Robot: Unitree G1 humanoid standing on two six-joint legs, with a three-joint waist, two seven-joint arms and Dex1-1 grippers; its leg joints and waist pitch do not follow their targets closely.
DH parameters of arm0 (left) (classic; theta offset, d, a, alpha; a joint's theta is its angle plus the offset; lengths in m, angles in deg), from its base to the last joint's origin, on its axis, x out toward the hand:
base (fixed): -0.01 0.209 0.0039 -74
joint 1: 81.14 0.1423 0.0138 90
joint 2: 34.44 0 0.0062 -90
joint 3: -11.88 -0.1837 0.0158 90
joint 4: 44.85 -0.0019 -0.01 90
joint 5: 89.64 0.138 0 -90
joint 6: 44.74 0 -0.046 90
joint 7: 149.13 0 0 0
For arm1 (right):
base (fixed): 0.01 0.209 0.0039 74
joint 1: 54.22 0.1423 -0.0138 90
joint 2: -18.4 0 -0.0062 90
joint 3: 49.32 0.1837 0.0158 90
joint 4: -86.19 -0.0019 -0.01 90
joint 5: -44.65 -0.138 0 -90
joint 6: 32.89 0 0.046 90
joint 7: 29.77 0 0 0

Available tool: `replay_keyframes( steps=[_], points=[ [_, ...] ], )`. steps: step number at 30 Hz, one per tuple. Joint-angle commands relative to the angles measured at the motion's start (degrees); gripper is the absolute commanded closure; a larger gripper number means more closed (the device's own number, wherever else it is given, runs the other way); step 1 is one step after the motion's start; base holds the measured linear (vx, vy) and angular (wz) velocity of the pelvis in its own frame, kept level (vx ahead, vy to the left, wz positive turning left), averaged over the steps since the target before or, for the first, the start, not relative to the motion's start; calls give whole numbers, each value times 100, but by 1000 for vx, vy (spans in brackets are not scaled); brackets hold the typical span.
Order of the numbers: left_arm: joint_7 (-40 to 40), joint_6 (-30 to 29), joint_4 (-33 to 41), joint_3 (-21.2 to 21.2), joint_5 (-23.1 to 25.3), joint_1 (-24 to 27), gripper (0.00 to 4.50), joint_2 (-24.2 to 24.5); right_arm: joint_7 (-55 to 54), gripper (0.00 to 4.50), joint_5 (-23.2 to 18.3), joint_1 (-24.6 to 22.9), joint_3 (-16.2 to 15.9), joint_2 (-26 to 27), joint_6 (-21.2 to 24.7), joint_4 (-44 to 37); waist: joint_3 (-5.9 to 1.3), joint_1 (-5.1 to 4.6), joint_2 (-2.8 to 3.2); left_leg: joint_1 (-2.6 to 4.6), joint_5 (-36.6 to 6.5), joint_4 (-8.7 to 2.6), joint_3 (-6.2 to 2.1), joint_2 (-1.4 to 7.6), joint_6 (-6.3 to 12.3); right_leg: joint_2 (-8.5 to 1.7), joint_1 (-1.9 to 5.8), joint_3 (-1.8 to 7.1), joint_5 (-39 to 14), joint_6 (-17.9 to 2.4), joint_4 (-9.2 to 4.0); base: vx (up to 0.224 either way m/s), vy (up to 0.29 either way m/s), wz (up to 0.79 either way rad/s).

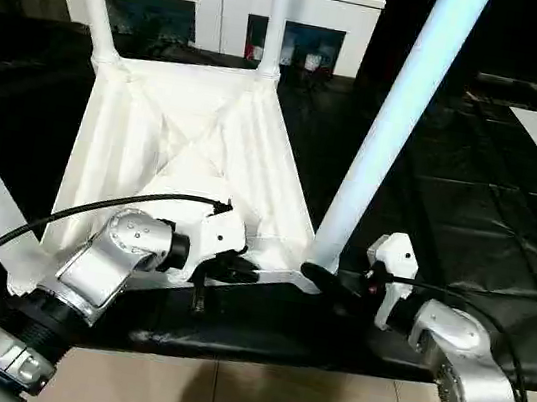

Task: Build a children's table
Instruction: Rotate leg to tighten

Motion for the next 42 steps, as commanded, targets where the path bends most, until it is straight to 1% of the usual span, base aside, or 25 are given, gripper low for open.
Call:
replay_keyframes(
  steps=[1,2,3,4,5,7,8,9,11,13,14,15,16,17,18,21,24,29,31,32,34,35,37,41,42],
  points=[
    [436,-196,-334,-163,233,-86,450,-305,-833,192,212,128,159,254,104,444,-279,-24,36,217,-1277,-444,-222,391,42,-485,98,217,-255,-1355,-496,0,0,0],
    [763,-310,-510,-117,288,-164,450,-519,-1276,193,257,193,262,476,136,613,-237,-78,36,262,-1867,-500,-246,394,-252,-497,54,218,-1147,-1278,-560,0,0,0],
    [763,-310,-510,-117,288,-164,450,-519,-1276,194,257,193,262,476,136,613,-211,-100,34,281,-2121,-515,-260,389,-343,-507,32,223,-1545,-1220,-598,-67,13,-4],
    [1039,-386,-620,-77,335,-214,450,-680,-1552,195,273,233,326,622,155,708,-199,-105,20,318,-2486,-512,-305,385,-479,-551,29,231,-2193,-1042,-668,-67,13,-4],
    [1472,-481,-750,-13,410,-274,450,-907,-1873,195,296,288,396,802,143,828,-188,-117,30,337,-2706,-538,-335,393,-553,-562,4,238,-2512,-903,-712,-56,18,-7],
    [1924,-580,-920,83,434,-350,450,-1197,-2233,197,333,374,463,1012,109,987,-189,-145,41,362,-2850,-555,-342,395,-626,-552,-33,242,-2566,-863,-713,0,0,0],
    [2474,-649,-1114,230,404,-429,450,-1607,-2615,198,405,495,485,1259,24,1189,-197,-146,26,412,-2953,-551,-353,392,-651,-564,-54,238,-2606,-837,-748,0,0,0],
    [2631,-652,-1169,281,382,-448,450,-1748,-2721,198,427,535,483,1344,-8,1255,-210,-134,34,425,-2940,-550,-358,391,-649,-565,-48,235,-2548,-819,-758,0,0,0],
    [2846,-497,-1306,259,426,-495,450,-2027,-2848,198,549,638,360,1512,-60,1401,-226,-140,24,330,-2669,-602,-360,379,-549,-537,30,225,-2052,-773,-734,0,0,0],
    [2842,-360,-1370,211,472,-528,450,-2130,-2782,198,600,692,264,1571,-106,1455,-238,-140,26,320,-2559,-597,-343,366,-479,-530,33,226,-1828,-762,-725,0,0,0],
    [2729,-296,-1306,163,488,-528,450,-2089,-2651,198,434,674,338,1602,-111,1363,-230,-134,5,312,-2532,-587,-329,340,-338,-535,32,233,-1827,-722,-742,0,0,0],
    [2670,-270,-1274,143,492,-524,450,-2059,-2622,198,377,664,367,1604,-115,1325,-236,-130,4,314,-2521,-587,-329,340,-297,-545,31,234,-1852,-712,-745,0,0,0],
    [2513,-217,-1210,111,486,-509,450,-1974,-2591,198,318,649,408,1568,-152,1260,-240,-120,28,323,-2502,-589,-333,349,-249,-564,21,238,-1876,-705,-759,0,0,0],
    [2479,-213,-1200,107,481,-505,450,-1958,-2591,143,319,648,410,1557,-164,1253,-242,-121,30,313,-2480,-593,-333,350,-235,-562,25,239,-1848,-705,-759,0,0,0],
    [2441,-159,-1191,70,545,-506,450,-1870,-2572,129,335,642,429,1535,-224,1232,-249,-121,34,299,-2430,-611,-335,353,-230,-550,34,227,-1743,-713,-752,0,0,0],
    [2335,-40,-1162,36,656,-493,450,-1653,-2548,123,376,615,484,1456,-370,1100,-256,-134,34,277,-2388,-630,-334,361,-198,-555,52,224,-1671,-736,-749,0,0,0],
    [2304,42,-1173,34,732,-498,450,-1543,-2549,81,432,554,486,1342,-436,920,-284,-131,8,248,-2153,-623,-321,371,-136,-544,61,220,-1518,-765,-732,0,0,0],
    [1864,281,-899,-92,730,-322,450,-1209,-2283,30,498,157,460,966,-330,235,-310,-58,16,197,-1616,-571,-274,367,66,-537,75,225,-893,-845,-685,0,0,0],
    [1734,318,-812,-125,701,-270,450,-1131,-2196,30,504,95,460,884,-296,148,-300,-62,20,195,-1555,-569,-266,369,123,-524,58,216,-850,-877,-678,0,0,0],
    [1366,386,-602,-204,607,-136,450,-940,-1929,30,433,-7,461,712,-226,2,-308,-67,59,202,-1578,-566,-270,369,105,-526,65,216,-852,-917,-678,0,0,0],
    [924,518,-405,-334,556,-17,450,-693,-1656,30,311,-63,456,558,-177,-79,-316,-68,45,205,-1494,-560,-261,375,130,-504,64,213,-631,-953,-653,0,0,0],
    [786,495,-321,-363,543,38,450,-584,-1479,30,218,-85,437,488,-123,-115,-323,-67,77,197,-1408,-555,-262,378,164,-498,73,210,-421,-1004,-623,0,0,0],
    [474,538,-179,-407,476,127,450,-395,-1174,30,68,-124,398,366,-42,-182,-322,-71,80,214,-1413,-558,-266,385,219,-490,77,200,-278,-1075,-615,0,0,0],
    [130,470,45,-388,345,217,450,-158,-603,30,-165,-127,306,182,147,-212,-323,-73,74,220,-1217,-532,-234,383,227,-487,85,194,106,-1252,-562,0,0,0],
    [95,472,80,-385,335,223,450,-121,-405,30,-260,-120,270,146,238,-208,-330,-76,30,219,-1203,-524,-224,376,248,-485,96,191,125,-1267,-560,0,0,0]
  ],
)
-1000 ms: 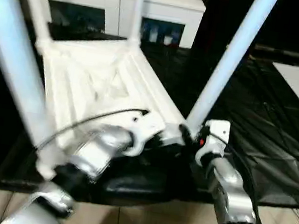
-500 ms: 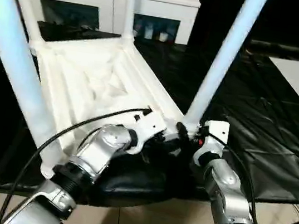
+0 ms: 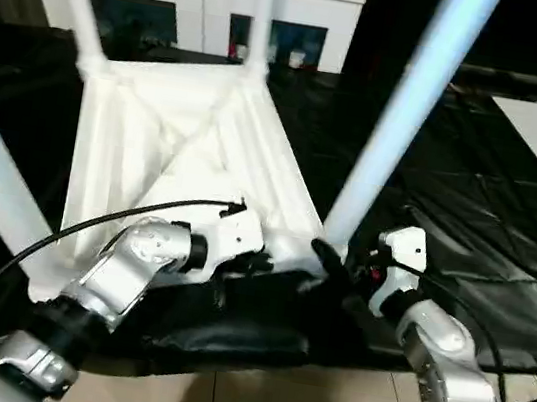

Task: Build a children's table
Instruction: Rotate leg to tighten

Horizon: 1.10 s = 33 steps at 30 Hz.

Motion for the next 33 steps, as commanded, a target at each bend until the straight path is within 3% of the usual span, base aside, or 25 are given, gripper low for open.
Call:
replay_keyframes(
  steps=[1,4,8,11,15,16,18,23,26,27,30,33],
  points=[
    [-348,-58,105,-274,11,127,450,51,427,30,-160,-17,-87,-158,203,-63,-298,-21,-17,189,-1190,-417,-231,468,256,-421,126,202,-99,-1344,-353,0,0,0],
    [-402,-71,154,-264,3,135,450,76,682,30,-80,23,-216,-266,167,45,-284,-22,-29,196,-1331,-424,-230,473,200,-431,112,202,-437,-1332,-377,0,0,0],
    [-402,-100,197,-257,1,148,450,83,683,67,-89,107,-207,-286,183,164,-275,-18,-41,205,-1458,-438,-237,479,95,-438,94,210,-741,-1285,-397,0,0,0],
    [-401,-133,233,-248,-10,165,450,88,707,101,-105,165,-182,-296,188,228,-286,-25,-51,213,-1401,-430,-231,471,57,-422,94,207,-569,-1279,-378,0,0,0],
    [-409,-146,250,-254,-11,195,450,99,770,114,-106,177,-169,-324,172,233,-301,-14,-62,197,-1180,-403,-224,461,152,-424,121,203,-257,-1321,-346,0,0,0],
    [-416,-146,247,-251,-8,200,450,101,786,140,-112,175,-166,-333,164,235,-299,-12,-59,200,-1159,-398,-222,461,187,-426,117,202,-236,-1335,-347,0,0,0],
    [-423,-148,240,-249,-2,202,450,102,802,146,-125,171,-160,-347,155,238,-299,-11,-31,201,-1148,-398,-227,462,197,-427,119,200,-251,-1348,-344,0,0,0],
    [-445,-154,199,-260,8,196,450,114,811,175,-116,103,-177,-372,162,234,-303,-16,-46,206,-1199,-395,-227,463,165,-421,124,199,-291,-1359,-348,0,0,0],
    [-204,-307,-16,-271,135,118,450,-8,134,180,125,187,-95,-121,91,466,-296,-33,-28,208,-1200,-398,-218,456,142,-416,99,202,-273,-1387,-351,0,0,0],
    [-121,-358,-80,-265,159,90,450,-63,-56,181,172,220,-59,-45,82,520,-284,-37,-34,200,-1275,-411,-227,452,111,-417,104,201,-389,-1374,-362,0,0,0],
    [347,-552,-402,-169,212,-64,450,-393,-774,182,267,348,102,281,106,722,-243,-89,-38,249,-2055,-479,-265,466,-267,-449,62,213,-1586,-1190,-460,0,0,0],
    [965,-633,-784,-80,333,-278,450,-763,-1580,182,378,487,282,607,115,964,-227,-111,-44,279,-2439,-482,-292,444,-448,-464,-5,227,-2179,-988,-538,-39,5,-2]
  ],
)
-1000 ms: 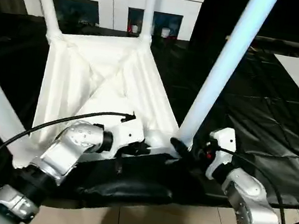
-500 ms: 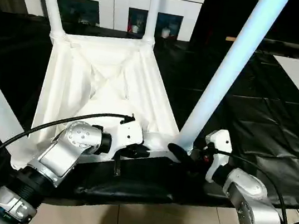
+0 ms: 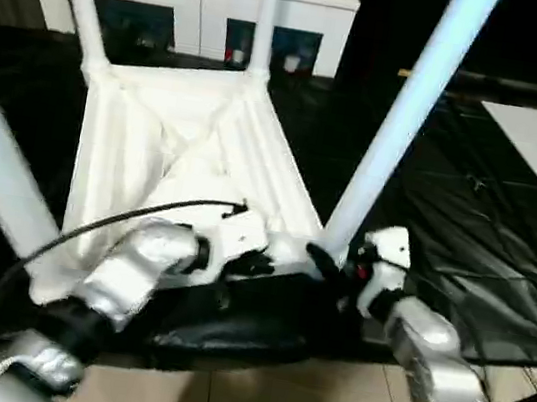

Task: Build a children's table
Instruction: Rotate leg to tighten

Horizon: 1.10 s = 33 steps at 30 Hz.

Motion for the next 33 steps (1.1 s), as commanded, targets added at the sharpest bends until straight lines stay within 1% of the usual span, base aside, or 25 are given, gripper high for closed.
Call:
replay_keyframes(
  steps=[1,2,3,4,5,7,9,10,11,12,13,15,18,19,20,21,22,23,24,25,26,29,30,32,33],
  points=[
    [584,-225,-484,-64,168,-86,450,-320,-799,183,219,137,210,148,67,321,-218,-66,4,261,-2638,-511,-314,444,-499,-460,-43,220,-2409,-902,-585,-62,8,-2],
    [968,-274,-710,34,163,-212,450,-591,-1096,183,252,226,235,328,39,472,-201,-85,22,278,-2775,-519,-310,439,-550,-457,-83,226,-2521,-859,-609,0,0,0],
    [1219,-310,-861,106,141,-295,450,-789,-1266,183,273,289,231,450,21,580,-207,-84,26,305,-2883,-515,-319,439,-586,-456,-106,222,-2594,-840,-618,0,0,0],
    [1400,-315,-978,144,135,-358,450,-945,-1389,183,309,348,205,548,7,689,-216,-80,-8,329,-2960,-497,-325,427,-581,-458,-110,215,-2650,-801,-633,0,0,0],
    [1682,-150,-1162,142,166,-454,450,-1213,-1258,183,365,468,-6,682,2,908,-216,-60,-5,304,-2918,-508,-334,433,-520,-472,-93,226,-2592,-748,-646,0,0,0],
    [1714,-34,-1209,117,177,-479,450,-1316,-1003,183,311,489,-98,740,-45,930,-221,-66,0,248,-2792,-529,-339,425,-449,-463,-52,217,-2444,-689,-638,0,0,0],
    [1677,46,-1229,81,214,-492,450,-1343,-796,183,189,460,-78,790,-152,822,-229,-46,-3,229,-2657,-529,-326,428,-358,-471,-46,228,-2291,-668,-633,0,0,0],
    [1661,110,-1241,73,236,-497,450,-1345,-778,148,156,451,-44,804,-223,768,-231,-41,8,230,-2618,-522,-315,428,-319,-465,-55,234,-2229,-674,-638,0,0,0],
    [1653,146,-1253,72,251,-500,450,-1347,-790,127,146,446,-20,812,-264,740,-235,-30,6,231,-2575,-522,-309,431,-292,-465,-54,236,-2183,-688,-634,0,0,0],
    [1656,168,-1268,74,268,-506,450,-1344,-797,111,151,448,-10,814,-288,735,-237,-26,4,216,-2523,-525,-310,434,-271,-470,-43,235,-2142,-712,-625,0,0,0],
    [1661,196,-1292,76,292,-515,450,-1337,-807,111,159,451,3,817,-320,731,-235,-21,15,215,-2524,-528,-311,434,-264,-468,-46,233,-2147,-713,-627,0,0,0],
    [1616,297,-1294,60,373,-513,450,-1213,-847,103,206,413,54,762,-447,650,-234,-39,6,192,-2534,-539,-320,435,-255,-469,-27,224,-2191,-707,-625,0,0,0],
    [1439,422,-1187,48,414,-451,450,-1029,-848,61,277,290,72,645,-563,441,-227,-56,1,181,-2611,-549,-329,435,-253,-473,-36,223,-2332,-681,-637,0,0,0],
    [1435,425,-1183,48,416,-450,450,-1025,-847,61,279,287,72,642,-565,435,-227,-53,1,176,-2609,-551,-334,436,-246,-478,-35,224,-2352,-672,-639,0,0,0],
    [1392,450,-1153,45,427,-433,450,-987,-841,56,303,254,66,613,-586,382,-228,-67,0,153,-2577,-562,-343,437,-238,-482,-20,220,-2360,-670,-633,0,0,0],
    [1297,480,-1061,43,426,-377,450,-896,-768,39,344,162,15,522,-605,226,-233,-75,8,138,-2540,-569,-351,435,-238,-478,-4,214,-2332,-668,-622,0,0,0],
    [1153,528,-966,30,408,-320,450,-806,-688,29,348,78,-13,444,-600,79,-242,-89,4,111,-2439,-578,-348,443,-220,-472,10,210,-2198,-675,-608,0,0,0],
    [1052,567,-905,27,401,-277,450,-753,-626,22,350,17,-28,395,-598,-23,-239,-81,14,121,-2397,-570,-336,446,-186,-464,-1,219,-2091,-678,-614,0,0,0],
    [925,576,-802,20,384,-212,450,-674,-532,17,337,-52,-39,325,-601,-152,-228,-97,6,131,-2433,-565,-322,445,-177,-458,-25,226,-2101,-702,-621,0,0,0],
    [732,614,-688,4,333,-141,450,-587,-458,17,365,-104,-50,228,-594,-255,-224,-110,8,137,-2509,-562,-332,440,-165,-470,-25,223,-2228,-724,-628,0,0,0],
    [442,597,-484,-13,238,-20,450,-447,-331,8,405,-180,-68,56,-557,-415,-226,-109,5,133,-2463,-559,-333,455,-145,-480,-14,229,-2270,-716,-633,0,0,0],
    [14,641,-258,-123,174,119,450,-148,116,8,200,-266,-18,-203,-407,-621,-227,-108,10,174,-2452,-539,-297,454,-120,-455,-63,246,-2212,-760,-639,0,0,0],
    [-135,599,-178,-153,137,168,450,-47,269,8,139,-291,-4,-306,-363,-676,-229,-100,17,168,-2399,-542,-296,455,-103,-450,-48,252,-2113,-784,-621,0,0,0],
    [-599,636,14,-217,-3,276,450,218,740,8,-22,-353,19,-593,-359,-770,-250,-81,34,144,-2103,-553,-289,475,-61,-427,0,237,-1487,-917,-546,0,0,0],
    [-748,609,95,-203,-80,318,450,313,992,8,-129,-389,21,-726,-330,-818,-250,-74,34,150,-2051,-545,-276,474,-34,-415,5,236,-1319,-958,-534,57,1,4]
  ],
)
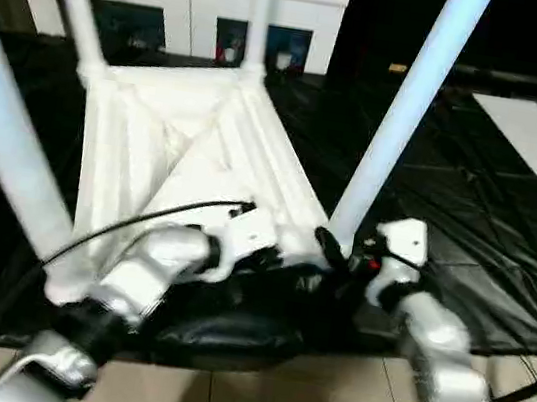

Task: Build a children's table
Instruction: Rotate leg to tighten

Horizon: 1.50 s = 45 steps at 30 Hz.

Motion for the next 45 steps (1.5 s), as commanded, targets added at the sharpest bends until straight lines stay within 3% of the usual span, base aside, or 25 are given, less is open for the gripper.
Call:
replay_keyframes(
  steps=[1,5,7,9,12,13,15,17,19,26,32,37,39,41,42,45],
  points=[
    [-546,-31,115,-228,-81,136,450,176,646,8,-295,-102,50,-273,144,-183,-256,9,-7,195,-1921,-469,-246,493,23,-398,23,233,-1061,-1014,-489,57,1,4],
    [-774,-69,179,-166,-92,117,450,385,1562,8,-528,-175,-155,-693,313,-264,-319,84,-41,159,-1002,-362,-219,478,415,-393,135,200,263,-1327,-330,61,-1,2],
    [-864,-96,200,-153,-133,107,450,429,1814,8,-554,-164,-242,-788,412,-254,-316,87,-35,131,-791,-341,-216,469,550,-408,157,189,501,-1410,-300,0,0,0],
    [-890,-106,211,-161,-143,90,450,453,1845,8,-504,-114,-290,-797,369,-146,-312,79,-63,134,-801,-330,-212,468,591,-419,163,181,382,-1471,-303,0,0,0],
    [-907,-120,231,-166,-159,80,450,473,1885,8,-531,-66,-305,-764,360,-65,-288,62,-55,156,-1071,-360,-218,486,465,-421,147,181,-207,-1468,-359,0,0,0],
    [-914,-122,233,-166,-162,76,450,476,1902,25,-524,-48,-321,-750,357,-42,-283,59,-92,159,-1130,-364,-214,489,441,-418,143,182,-324,-1457,-371,0,0,0],
    [-921,-145,263,-161,-161,84,450,465,1859,45,-504,36,-312,-679,290,72,-264,60,-62,183,-1382,-400,-230,501,260,-416,110,189,-758,-1399,-395,0,0,0],
    [-913,-156,281,-164,-161,94,450,460,1831,48,-503,64,-277,-647,266,104,-264,58,-63,183,-1433,-409,-234,502,183,-414,109,192,-766,-1366,-393,0,0,0],
    [-913,-168,299,-175,-165,109,450,457,1828,81,-506,78,-245,-633,253,120,-271,60,-56,186,-1420,-405,-233,497,161,-415,112,196,-698,-1355,-385,0,0,0],
    [-927,-164,277,-207,-147,108,450,462,1919,132,-521,36,-172,-702,203,157,-294,71,-58,171,-1132,-361,-222,478,289,-411,144,191,-234,-1410,-344,0,0,0],
    [-961,-166,250,-216,-142,105,450,484,1993,183,-490,-8,-185,-755,179,197,-293,73,-57,173,-1159,-360,-225,483,300,-414,149,187,-292,-1444,-347,0,0,0],
    [-995,-192,259,-233,-122,123,450,529,1993,201,-440,-2,-197,-755,135,273,-299,72,-54,175,-1130,-353,-222,479,303,-408,151,184,-204,-1464,-335,0,0,0],
    [-893,-216,172,-230,-55,95,450,497,1640,201,-205,79,-221,-656,97,511,-299,72,-52,178,-1118,-348,-220,480,310,-416,148,184,-197,-1482,-336,0,0,0],
    [-681,-261,25,-222,43,18,450,409,1137,202,16,183,-198,-510,82,747,-287,58,-50,177,-1209,-362,-222,479,261,-410,136,183,-345,-1478,-349,0,0,0],
    [-576,-277,-51,-220,92,-25,450,365,902,202,93,231,-173,-432,93,849,-255,22,-48,178,-1488,-399,-234,468,115,-413,118,187,-821,-1426,-392,0,0,0],
    [-23,-445,-364,-110,167,-219,450,31,-158,203,225,448,37,29,174,1212,-243,-29,-42,216,-1977,-436,-262,466,-198,-425,66,194,-1574,-1247,-446,0,0,0]
  ],
)
